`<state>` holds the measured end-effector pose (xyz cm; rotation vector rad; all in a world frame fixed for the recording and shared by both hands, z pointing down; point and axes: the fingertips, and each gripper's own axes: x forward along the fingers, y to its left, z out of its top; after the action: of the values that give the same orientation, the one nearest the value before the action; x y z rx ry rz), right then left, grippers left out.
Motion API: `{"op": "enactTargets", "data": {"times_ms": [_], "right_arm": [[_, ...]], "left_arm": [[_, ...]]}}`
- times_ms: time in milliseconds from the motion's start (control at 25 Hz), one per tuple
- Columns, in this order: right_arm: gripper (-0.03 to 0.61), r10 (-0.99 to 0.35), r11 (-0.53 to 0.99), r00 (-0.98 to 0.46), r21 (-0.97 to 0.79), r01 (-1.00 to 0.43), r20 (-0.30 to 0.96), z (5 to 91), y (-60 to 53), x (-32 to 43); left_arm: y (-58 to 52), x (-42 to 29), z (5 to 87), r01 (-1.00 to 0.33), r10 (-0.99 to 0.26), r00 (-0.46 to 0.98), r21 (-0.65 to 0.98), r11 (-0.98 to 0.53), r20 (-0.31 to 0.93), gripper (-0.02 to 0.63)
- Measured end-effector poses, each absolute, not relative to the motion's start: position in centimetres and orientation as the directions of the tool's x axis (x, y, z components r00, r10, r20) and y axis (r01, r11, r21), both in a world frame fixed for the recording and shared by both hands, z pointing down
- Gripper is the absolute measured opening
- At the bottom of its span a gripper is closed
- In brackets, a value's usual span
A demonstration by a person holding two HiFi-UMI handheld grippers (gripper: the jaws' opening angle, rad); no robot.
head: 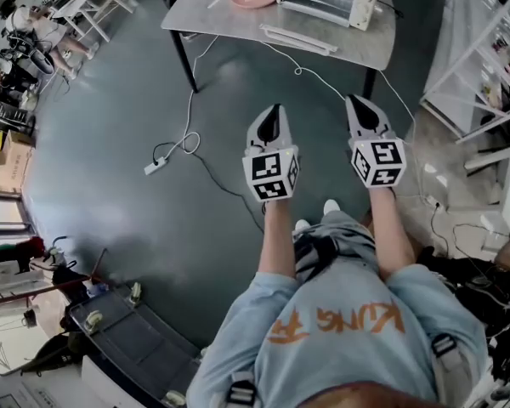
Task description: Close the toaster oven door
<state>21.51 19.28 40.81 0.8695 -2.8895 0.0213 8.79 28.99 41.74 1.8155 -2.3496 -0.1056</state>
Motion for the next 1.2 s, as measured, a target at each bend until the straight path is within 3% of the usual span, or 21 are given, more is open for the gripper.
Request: {"op": "enactTargets", "data": {"times_ms": [800,1200], "right_arm": [[-0.003,-0.490,0.872,-0.869,0.047,-0.487,0.077,39.7,17.0,11.7],[-0.003,-0.499,0.865,-0.863,-0.019,-0.502,0.082,42.5,6.8,6.2]], "left_arm": [[29.8,-1.7,42.2,-0.916,-0.935,-0.346,0.189,0.354,0.077,0.002],[20.1,-7.4,46.6,-0.922,-0.914,-0.324,0.135,0.363,0.242,0.002]]}}
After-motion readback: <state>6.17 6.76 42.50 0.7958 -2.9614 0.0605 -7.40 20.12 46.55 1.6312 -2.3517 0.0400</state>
